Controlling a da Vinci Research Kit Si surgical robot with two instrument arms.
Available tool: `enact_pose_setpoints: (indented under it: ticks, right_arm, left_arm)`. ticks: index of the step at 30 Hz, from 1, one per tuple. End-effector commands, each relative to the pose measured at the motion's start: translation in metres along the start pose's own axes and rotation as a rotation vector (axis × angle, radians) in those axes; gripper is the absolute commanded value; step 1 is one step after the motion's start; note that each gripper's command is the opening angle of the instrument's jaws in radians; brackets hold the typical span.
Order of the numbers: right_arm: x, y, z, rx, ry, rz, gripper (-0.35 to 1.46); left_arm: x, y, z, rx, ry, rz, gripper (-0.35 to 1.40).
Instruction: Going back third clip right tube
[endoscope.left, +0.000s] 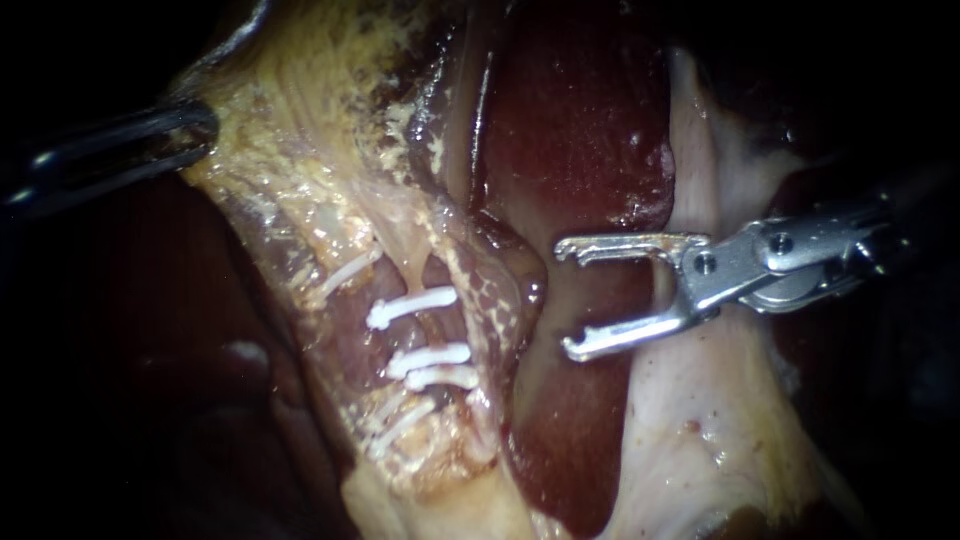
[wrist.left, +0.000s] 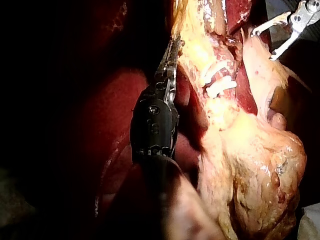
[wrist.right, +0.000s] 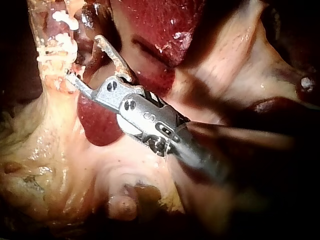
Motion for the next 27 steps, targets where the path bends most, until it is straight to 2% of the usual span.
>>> enact_pose_setpoints:
  ticks: [1,7,16,19,27]
  right_arm:
    - [-0.0001,0.0,0.0001,0.0,0.0,0.0,0.6]
    - [-0.0002,0.0001,0.0001,-0.001,0.003,0.0,0.6]
    - [-0.0002,0.0001,0.0001,-0.003,0.008,0.0,0.6]
    - [-0.0002,0.0001,0.0001,-0.002,0.008,0.0,0.6]
    - [-0.0002,0.0001,0.0,-0.002,0.008,0.0,0.6]
  left_arm:
    - [0.0005,-0.0003,0.0005,0.002,-0.003,0.003,-0.35]
    - [0.0031,-0.0018,0.0048,0.006,0.018,0.03,-0.35]
    - [0.0042,-0.0027,0.0104,0.025,0.032,0.066,-0.35]
    - [0.0047,-0.0027,0.0114,0.029,0.04,0.069,-0.35]
    - [0.0056,-0.0027,0.0121,0.035,0.05,0.074,-0.35]
